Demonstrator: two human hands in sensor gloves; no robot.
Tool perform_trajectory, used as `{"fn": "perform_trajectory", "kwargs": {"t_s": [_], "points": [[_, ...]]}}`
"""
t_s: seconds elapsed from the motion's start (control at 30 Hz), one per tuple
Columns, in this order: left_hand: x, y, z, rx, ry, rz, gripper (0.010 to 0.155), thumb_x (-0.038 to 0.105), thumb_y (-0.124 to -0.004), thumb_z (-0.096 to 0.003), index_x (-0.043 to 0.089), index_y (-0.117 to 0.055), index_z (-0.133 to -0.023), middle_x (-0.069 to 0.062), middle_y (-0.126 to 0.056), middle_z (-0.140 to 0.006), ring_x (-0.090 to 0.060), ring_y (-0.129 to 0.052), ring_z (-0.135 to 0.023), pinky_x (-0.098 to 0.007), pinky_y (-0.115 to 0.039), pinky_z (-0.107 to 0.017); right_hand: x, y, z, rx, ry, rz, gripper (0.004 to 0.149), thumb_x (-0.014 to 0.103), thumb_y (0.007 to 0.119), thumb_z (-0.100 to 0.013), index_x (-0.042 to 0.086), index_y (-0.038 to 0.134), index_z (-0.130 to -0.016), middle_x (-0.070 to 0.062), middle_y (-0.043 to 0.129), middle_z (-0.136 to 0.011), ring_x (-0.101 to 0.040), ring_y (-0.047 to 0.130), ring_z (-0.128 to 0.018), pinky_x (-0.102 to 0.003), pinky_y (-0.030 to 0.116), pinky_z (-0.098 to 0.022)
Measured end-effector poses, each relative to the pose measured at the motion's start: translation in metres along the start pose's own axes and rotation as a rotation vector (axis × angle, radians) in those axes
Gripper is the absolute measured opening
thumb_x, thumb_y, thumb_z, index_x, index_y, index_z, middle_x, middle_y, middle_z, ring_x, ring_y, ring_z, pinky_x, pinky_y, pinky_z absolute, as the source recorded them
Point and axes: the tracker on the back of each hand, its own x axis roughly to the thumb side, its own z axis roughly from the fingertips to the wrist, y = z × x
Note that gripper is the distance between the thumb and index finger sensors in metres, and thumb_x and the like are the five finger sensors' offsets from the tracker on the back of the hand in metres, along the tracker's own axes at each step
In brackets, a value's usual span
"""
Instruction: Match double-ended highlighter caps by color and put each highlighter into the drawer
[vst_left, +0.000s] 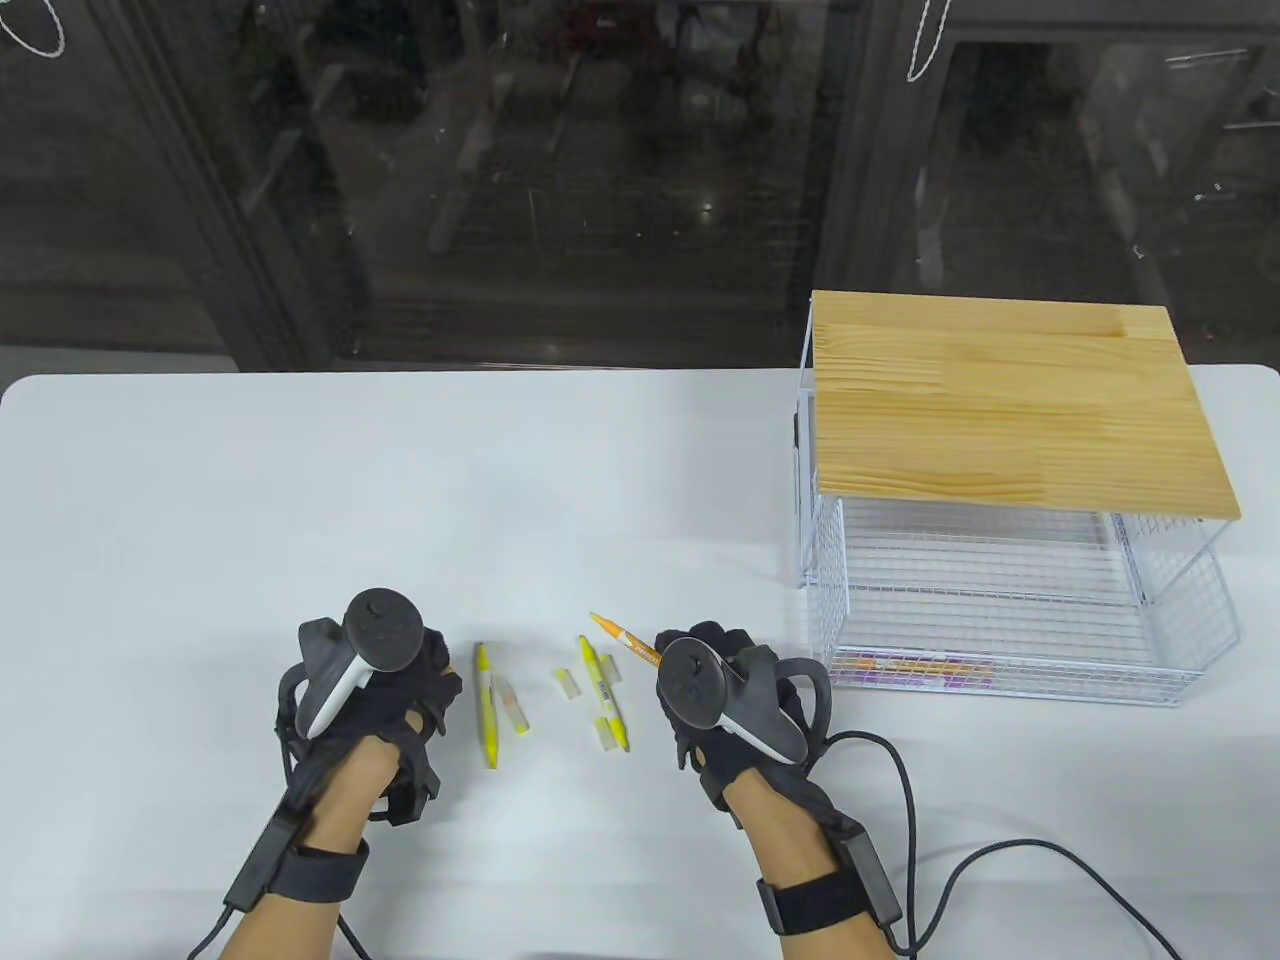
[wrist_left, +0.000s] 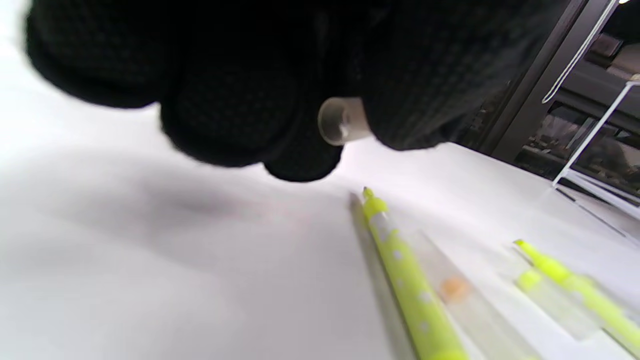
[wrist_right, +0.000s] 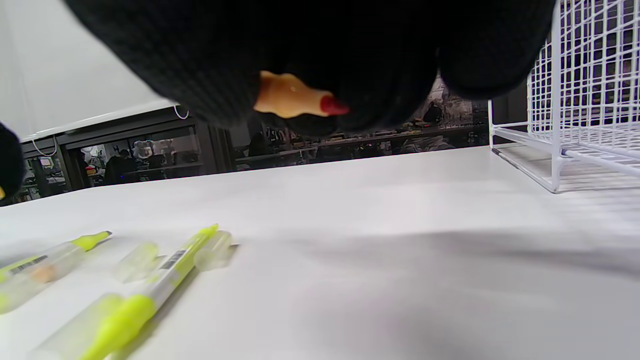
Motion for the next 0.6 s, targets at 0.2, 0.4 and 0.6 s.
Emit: {"fn": "perform_trajectory", "kwargs": {"t_s": [0.2, 0.4, 0.6], "points": [[0.003, 0.005, 0.005, 0.080, -0.089, 0.055, 0.051, 0.033, -0.090, -0.0361, 0.027, -0.091, -0.086, -0.001, -0.105, -0.071, -0.028, -0.103, -0.048, -0.051, -0.087, -0.038, -0.001, 0.000, 0.000, -0.006, -0.003, 0.000, 0.049, 0.038, 0.088, -0.042, 0.023, 0.084, -0.088, -0.004, 0.091, -0.080, -0.027, 0.093, -0.061, -0.053, 0.076, -0.053], [0.008, 0.013, 0.013, 0.168, -0.220, 0.171, 0.048, 0.036, -0.091, -0.0336, 0.031, -0.090, -0.081, 0.004, -0.105, -0.073, -0.025, -0.102, -0.053, -0.049, -0.088, -0.039, 0.000, 0.000, 0.000, -0.022, -0.015, -0.009, 0.049, 0.038, 0.089, -0.041, 0.024, 0.085, -0.088, -0.003, 0.091, -0.080, -0.027, 0.093, -0.061, -0.053, 0.076, -0.053], [0.014, 0.017, 0.017, 0.173, -0.349, 0.269, 0.047, 0.040, -0.092, -0.0291, 0.033, -0.089, -0.076, 0.005, -0.101, -0.073, -0.023, -0.100, -0.053, -0.049, -0.088, -0.039, 0.004, 0.000, 0.001, -0.033, -0.044, -0.027, 0.049, 0.038, 0.089, -0.041, 0.025, 0.085, -0.087, -0.002, 0.091, -0.081, -0.027, 0.093, -0.062, -0.053, 0.076, -0.054]]}}
